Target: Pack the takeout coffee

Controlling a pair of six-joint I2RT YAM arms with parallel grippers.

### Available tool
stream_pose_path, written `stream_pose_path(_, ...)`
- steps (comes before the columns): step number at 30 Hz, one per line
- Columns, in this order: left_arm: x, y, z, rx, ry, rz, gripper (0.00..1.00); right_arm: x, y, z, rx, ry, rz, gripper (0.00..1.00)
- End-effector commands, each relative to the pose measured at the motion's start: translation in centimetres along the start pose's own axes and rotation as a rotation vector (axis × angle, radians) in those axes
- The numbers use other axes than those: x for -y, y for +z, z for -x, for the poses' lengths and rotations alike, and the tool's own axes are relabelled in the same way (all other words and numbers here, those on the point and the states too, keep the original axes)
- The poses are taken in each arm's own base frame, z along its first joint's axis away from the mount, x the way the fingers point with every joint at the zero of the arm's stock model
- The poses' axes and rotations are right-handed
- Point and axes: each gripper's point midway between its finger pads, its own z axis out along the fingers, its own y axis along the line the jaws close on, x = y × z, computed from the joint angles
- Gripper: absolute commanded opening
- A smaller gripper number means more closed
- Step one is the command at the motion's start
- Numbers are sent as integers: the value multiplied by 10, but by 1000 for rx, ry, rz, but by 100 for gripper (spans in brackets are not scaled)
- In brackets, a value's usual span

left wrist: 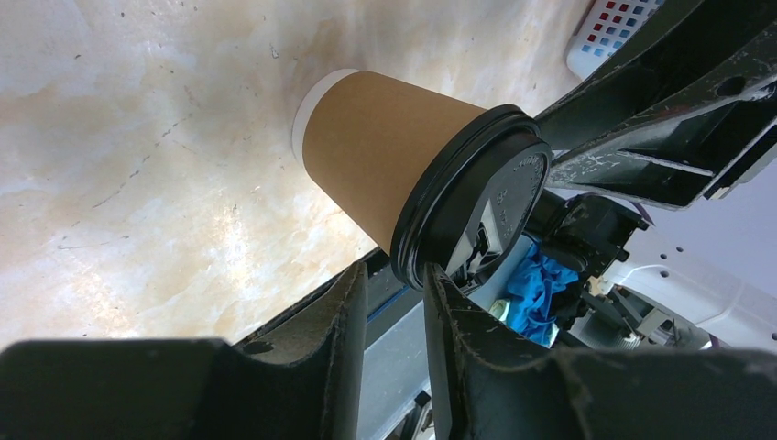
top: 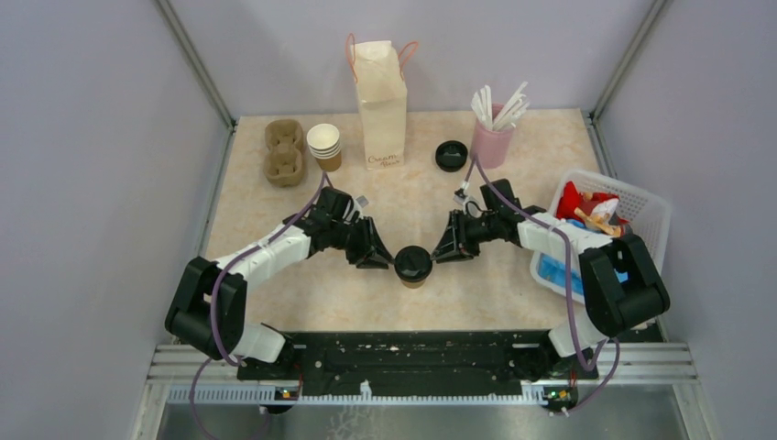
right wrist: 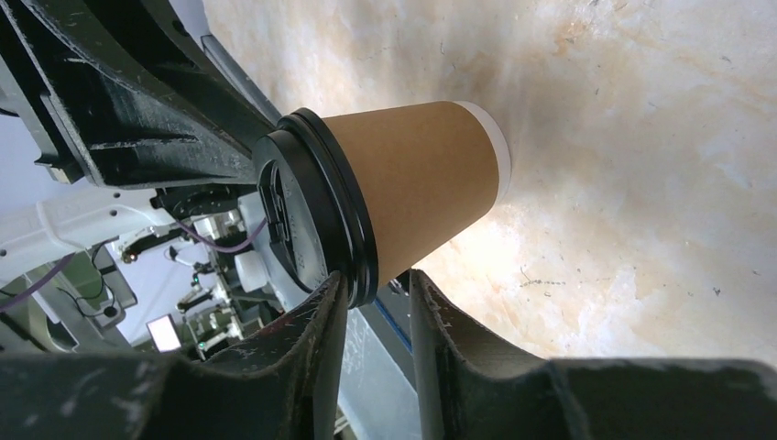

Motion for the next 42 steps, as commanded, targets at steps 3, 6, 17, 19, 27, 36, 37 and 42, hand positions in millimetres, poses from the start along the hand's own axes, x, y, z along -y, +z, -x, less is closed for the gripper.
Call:
stream_pose_path(3, 3, 4, 2, 7, 21, -9, 34, -1, 5, -2, -6, -33, 3, 29)
stream_pose_path(6, 1, 6, 0, 3, 19, -3, 33, 3, 8, -4, -13, -31, -11, 29)
stream_pose_path(17, -46, 16, -16, 5, -18, 133, 29, 61, 18, -24, -5, 0, -191, 28)
stream_pose_path(19, -53, 18, -19, 2, -22, 149, 29, 70, 19, -28, -14, 1, -220, 27)
stream_pose_path(27, -10, -8, -2, 61, 53, 108, 35, 8, -4, 4, 46, -75, -141, 34)
stream_pose_path(36, 27, -56, 14, 156, 181, 150, 56, -10, -30, -2, 7, -126, -158, 56)
stream_pose_path(37, 32, -56, 16, 166, 207, 130, 60, -13, -28, -8, -7, -127, -141, 60)
stream_pose_path(42, 63, -29, 29, 132, 314, -86, 77, -36, 2, -35, -77, -92, -30, 75)
